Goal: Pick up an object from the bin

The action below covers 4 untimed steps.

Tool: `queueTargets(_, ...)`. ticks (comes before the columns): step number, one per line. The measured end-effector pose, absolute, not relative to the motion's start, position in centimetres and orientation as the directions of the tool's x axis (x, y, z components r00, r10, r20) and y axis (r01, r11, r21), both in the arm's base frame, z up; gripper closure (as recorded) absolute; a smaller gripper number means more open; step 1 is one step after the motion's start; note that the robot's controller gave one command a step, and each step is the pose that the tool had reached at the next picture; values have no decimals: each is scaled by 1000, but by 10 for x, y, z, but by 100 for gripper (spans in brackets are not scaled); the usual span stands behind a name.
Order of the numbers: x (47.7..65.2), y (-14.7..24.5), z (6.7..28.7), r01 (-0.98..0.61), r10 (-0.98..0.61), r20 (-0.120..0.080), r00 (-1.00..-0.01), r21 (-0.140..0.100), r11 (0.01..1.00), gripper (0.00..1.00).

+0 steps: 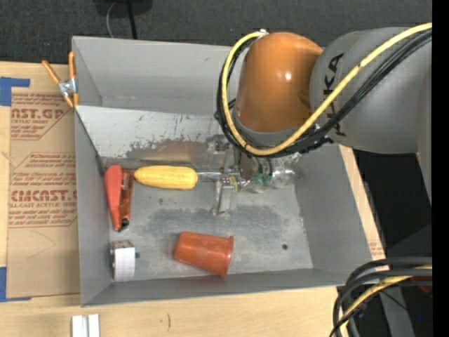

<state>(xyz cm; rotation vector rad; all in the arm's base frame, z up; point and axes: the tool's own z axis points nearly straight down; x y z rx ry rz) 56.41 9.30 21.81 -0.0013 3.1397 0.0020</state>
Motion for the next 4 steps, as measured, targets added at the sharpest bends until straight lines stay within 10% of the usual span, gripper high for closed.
queueTargets(1, 517, 102, 248, -34, -34, 10, -999, -1, 999, 0)
queueTargets(2, 510, 142, 246, -83, -82, -17, -996, 2, 997, 0)
queueTargets(3, 499, 161, 237, -112, -112, 20, -994, 1, 994, 0)
queueTargets(4, 503, 151, 282, -40, -40, -15, -999, 4, 999, 0)
